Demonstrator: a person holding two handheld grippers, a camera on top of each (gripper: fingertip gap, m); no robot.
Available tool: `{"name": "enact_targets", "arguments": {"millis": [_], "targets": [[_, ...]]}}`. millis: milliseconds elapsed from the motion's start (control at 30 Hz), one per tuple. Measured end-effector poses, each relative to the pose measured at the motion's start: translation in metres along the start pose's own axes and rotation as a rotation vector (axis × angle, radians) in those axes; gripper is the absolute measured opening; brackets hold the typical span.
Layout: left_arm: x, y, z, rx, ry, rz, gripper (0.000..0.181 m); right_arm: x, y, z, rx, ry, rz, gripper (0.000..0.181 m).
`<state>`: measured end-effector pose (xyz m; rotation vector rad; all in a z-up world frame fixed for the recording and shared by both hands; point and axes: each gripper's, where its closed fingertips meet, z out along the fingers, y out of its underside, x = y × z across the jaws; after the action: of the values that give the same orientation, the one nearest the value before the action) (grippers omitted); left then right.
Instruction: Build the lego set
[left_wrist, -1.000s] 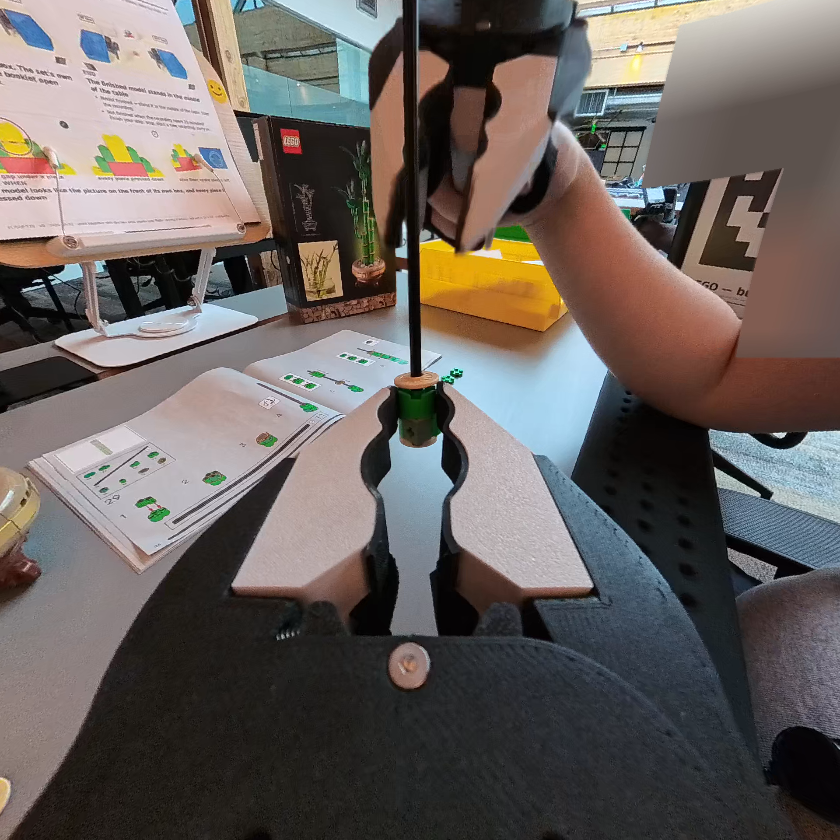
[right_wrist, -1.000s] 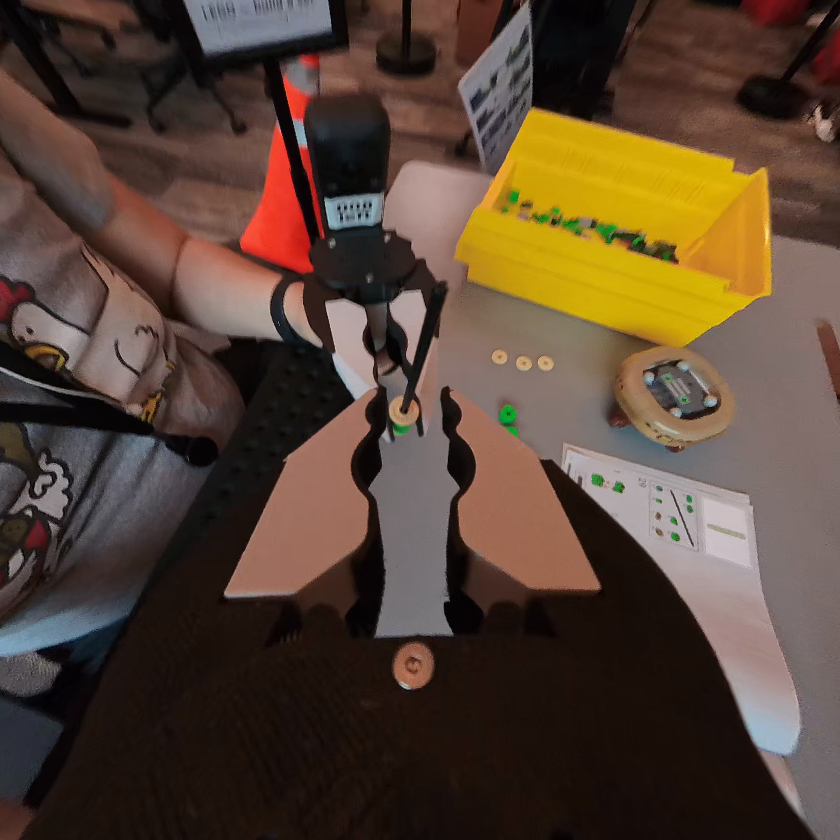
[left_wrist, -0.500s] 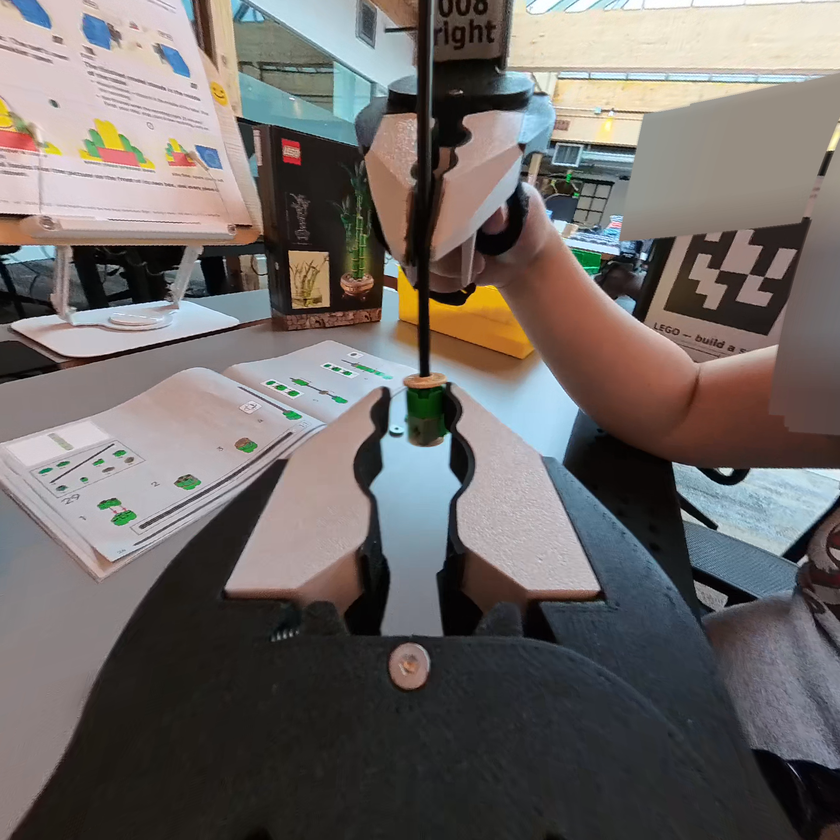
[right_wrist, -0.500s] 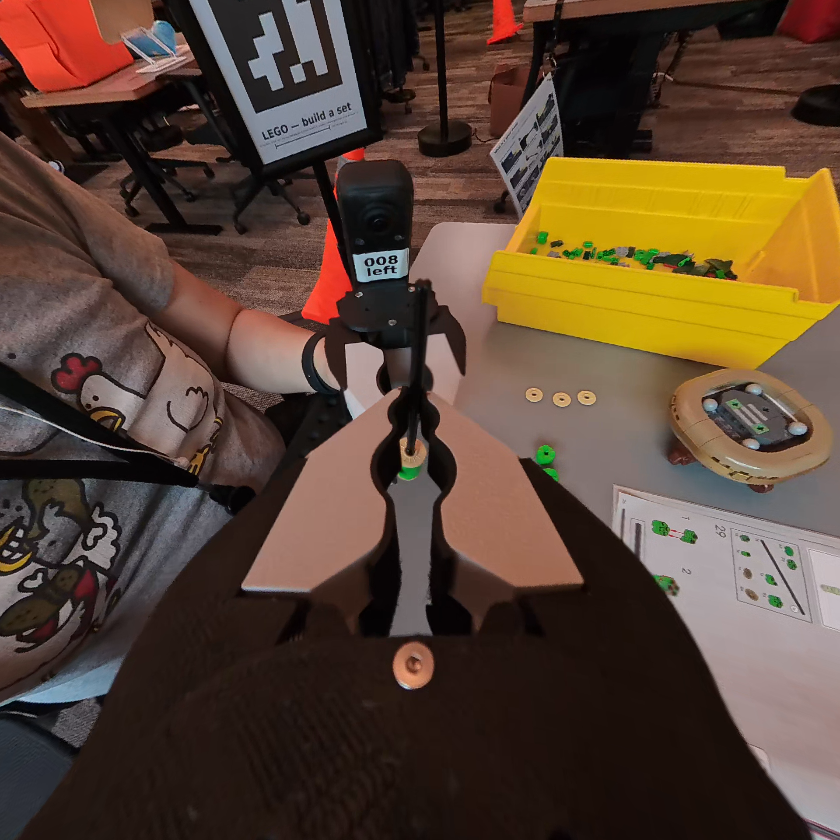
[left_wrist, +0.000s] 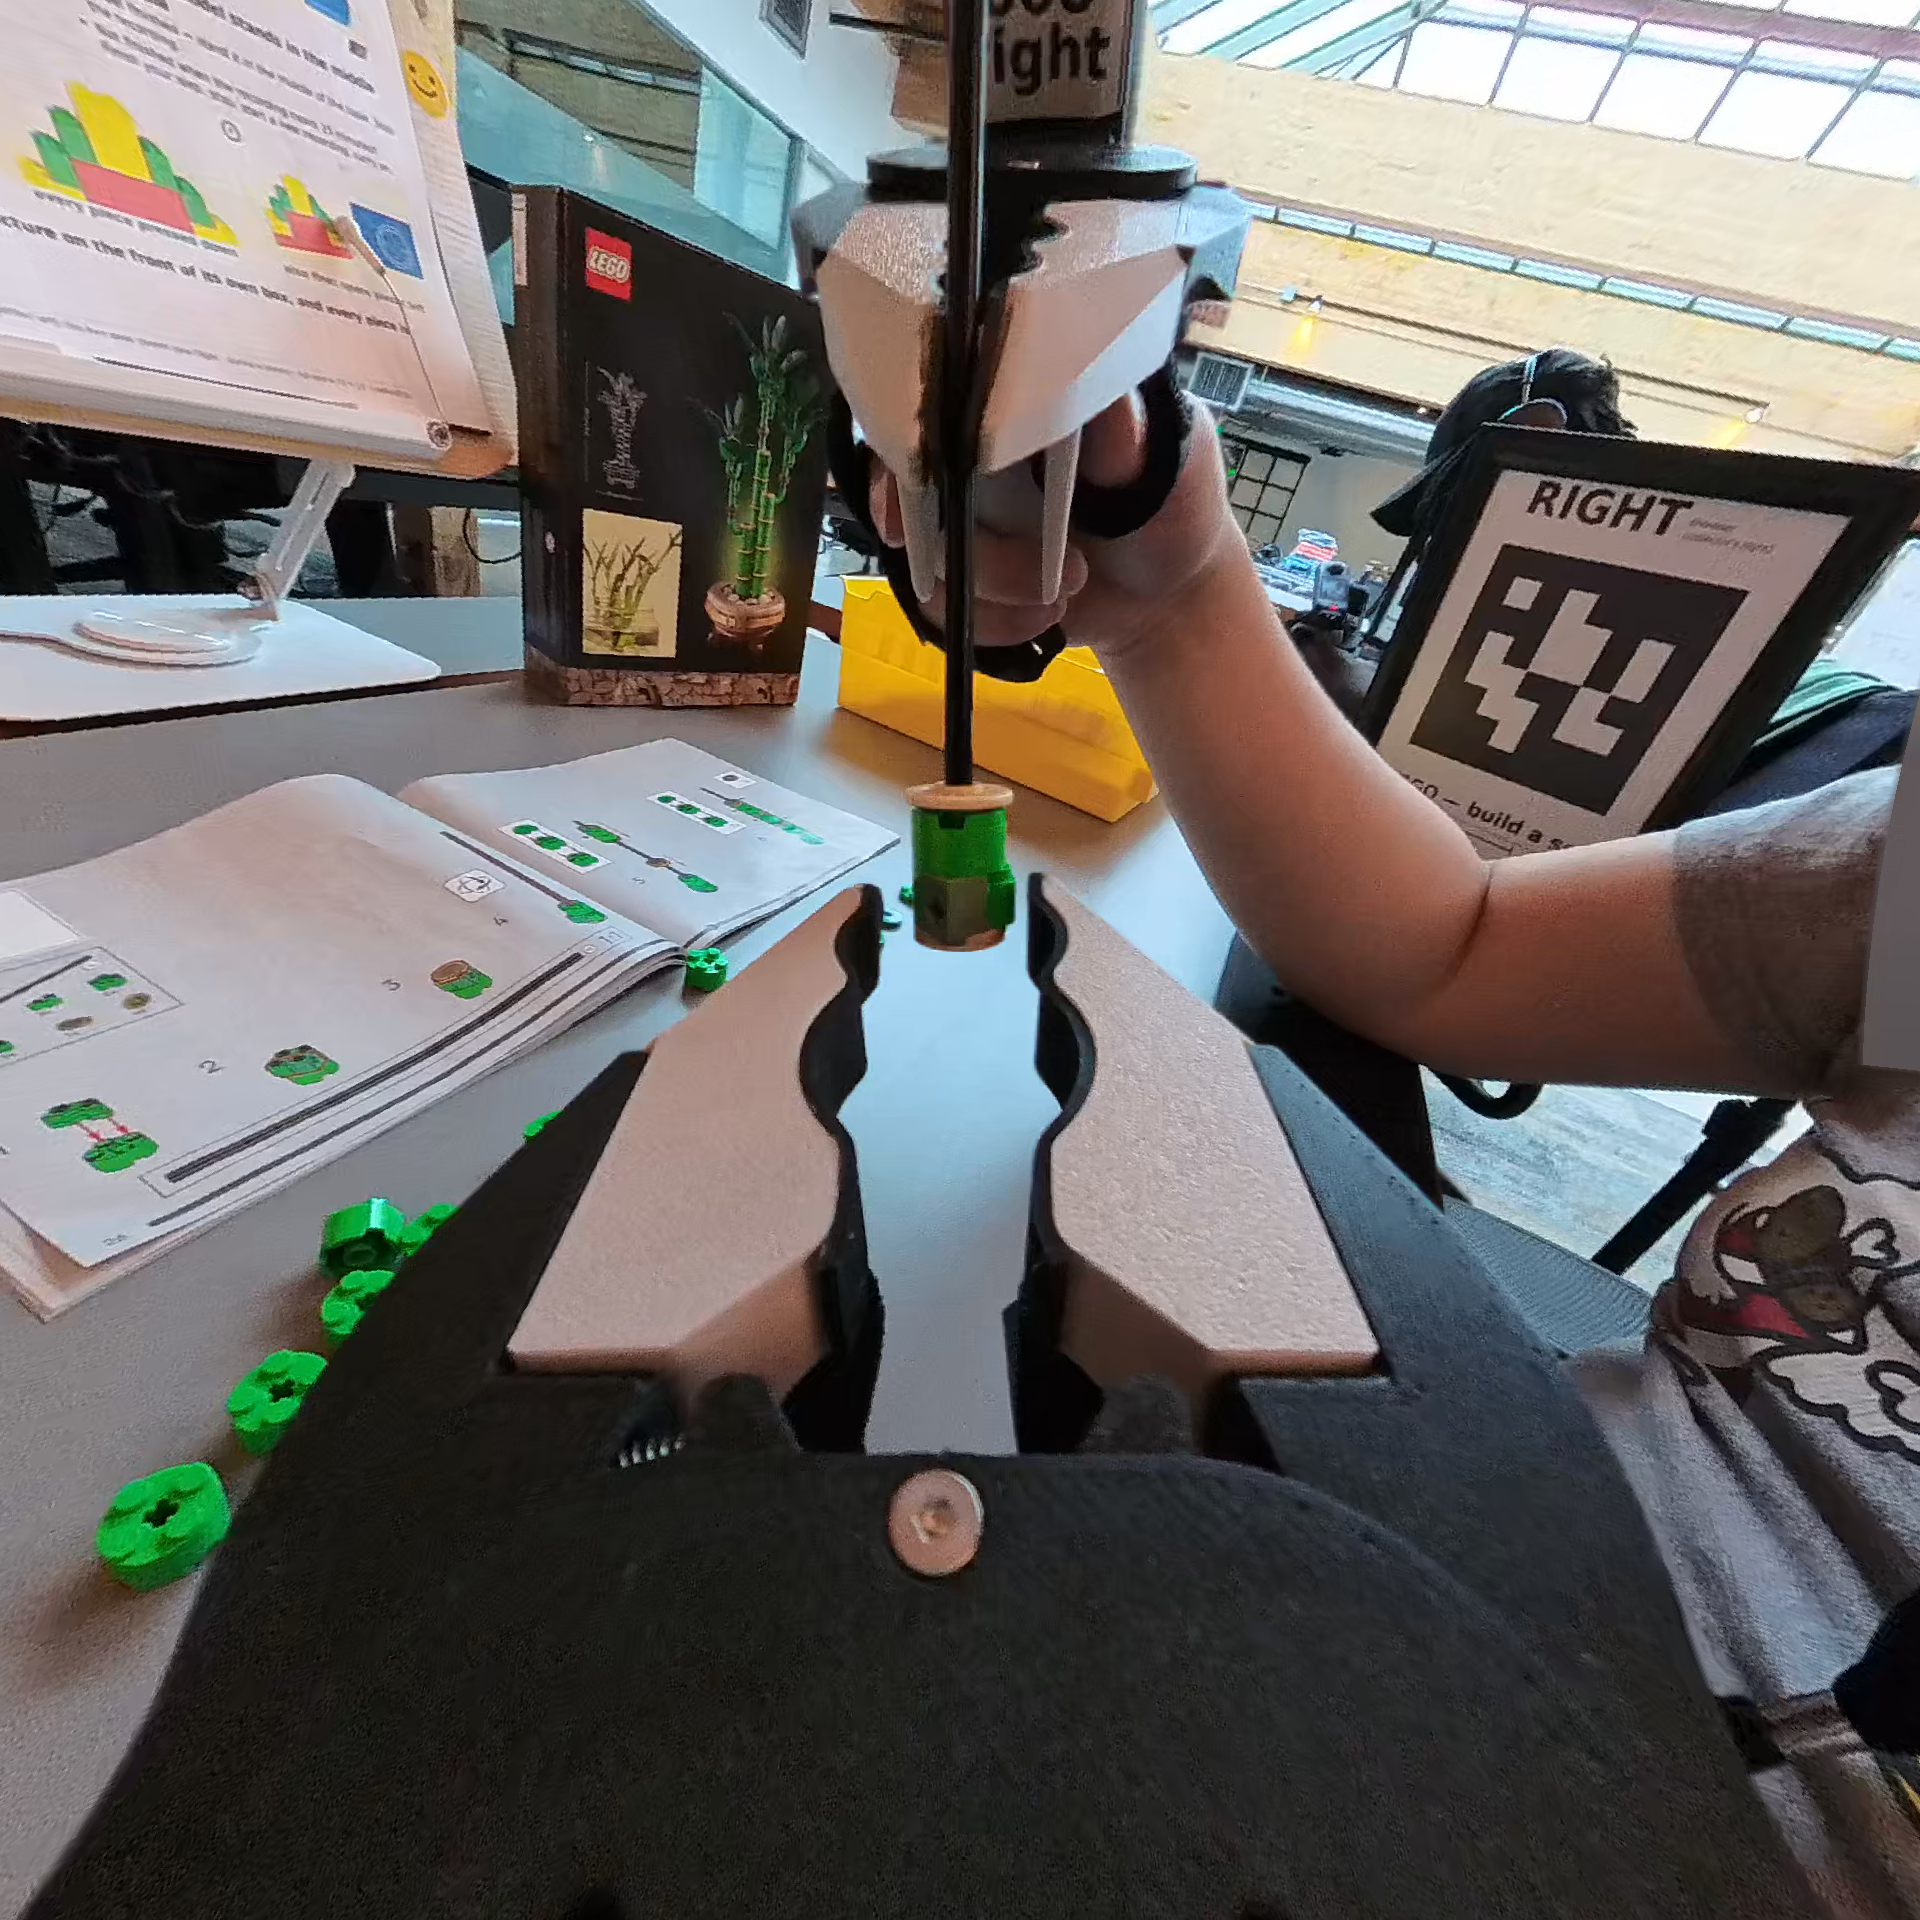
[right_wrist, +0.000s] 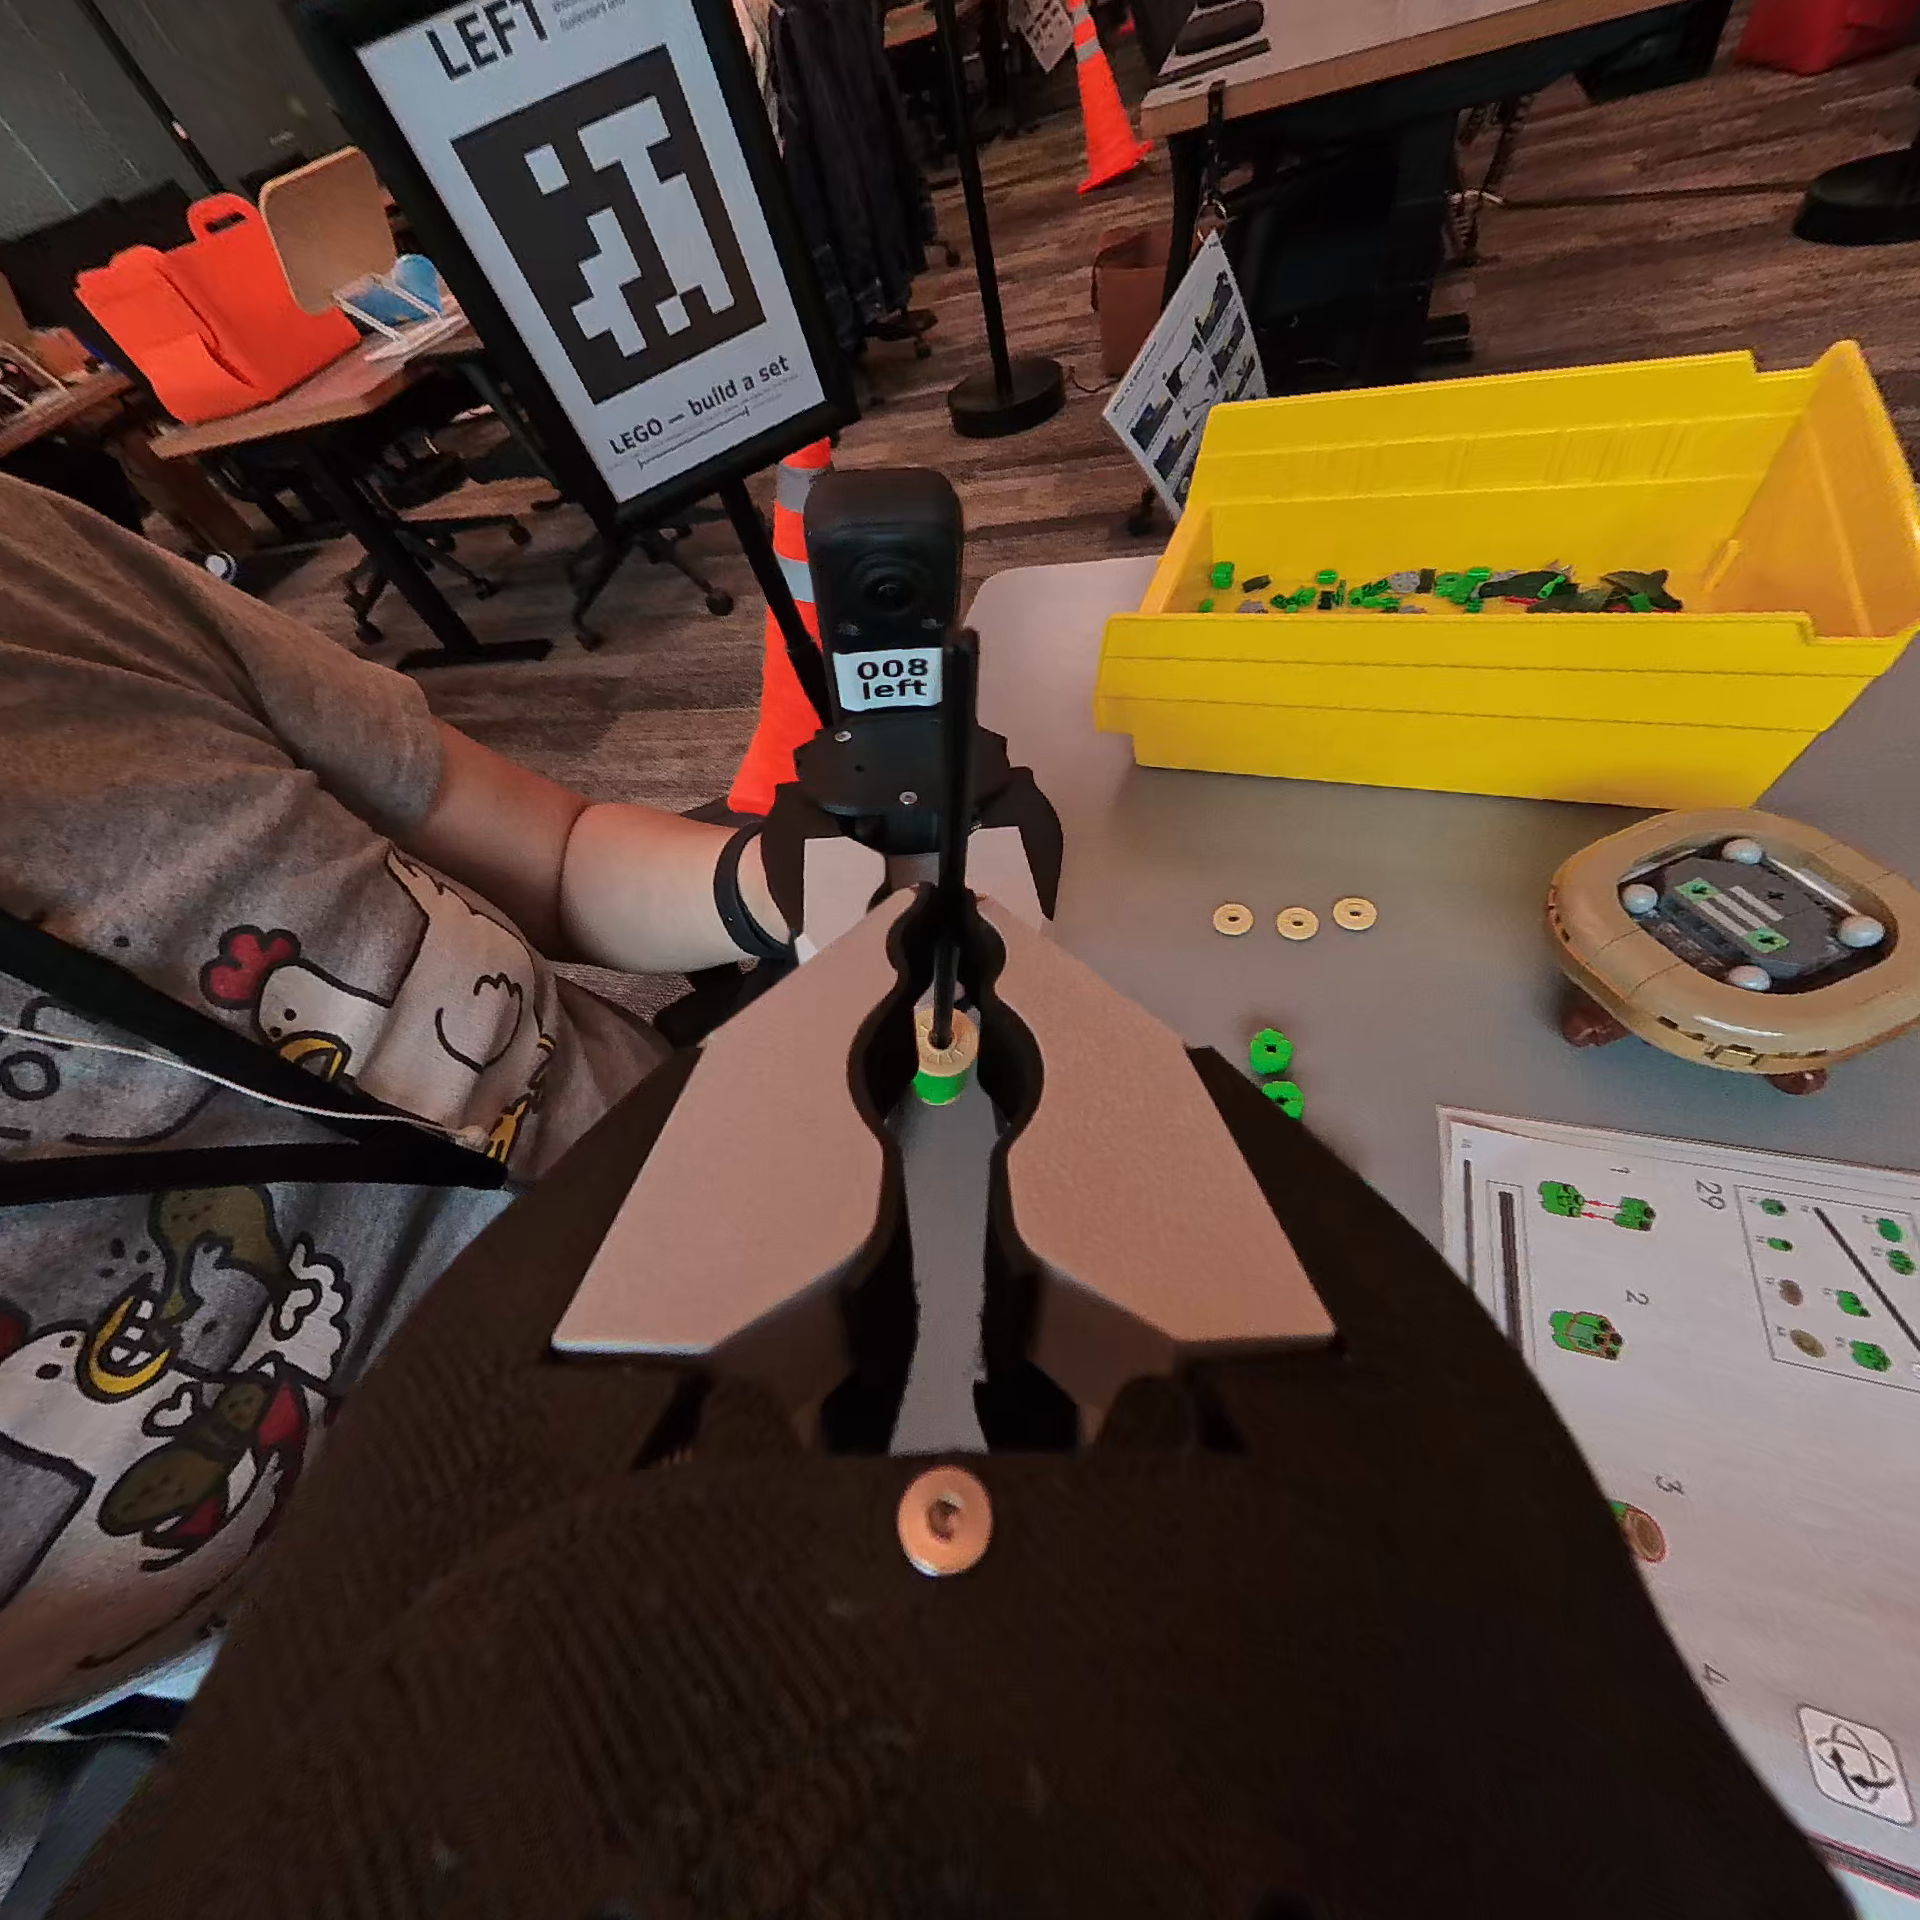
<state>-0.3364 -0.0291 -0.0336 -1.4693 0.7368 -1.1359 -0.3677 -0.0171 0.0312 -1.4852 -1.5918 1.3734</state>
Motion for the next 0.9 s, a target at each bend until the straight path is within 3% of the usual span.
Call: {"name": "enact_targets", "arguments": {"millis": [300,400,900], "targets": [[0.001,-0.004,-0.003,0.02,0.006,-0.001,0.016,0.0,0.002,0.004,0.009,-0.028,0.011,0.002],[-0.001,-0.01,-0.006,0.053,0.009,-0.025,0.016,0.0,0.016,0.01,-0.068,-0.034,0.011,0.014],[-0.011,-0.006,-0.01,0.039,-0.041,-0.034,0.016,0.008,0.037,0.026,-0.17,-0.005,-0.017,0.006]]}}
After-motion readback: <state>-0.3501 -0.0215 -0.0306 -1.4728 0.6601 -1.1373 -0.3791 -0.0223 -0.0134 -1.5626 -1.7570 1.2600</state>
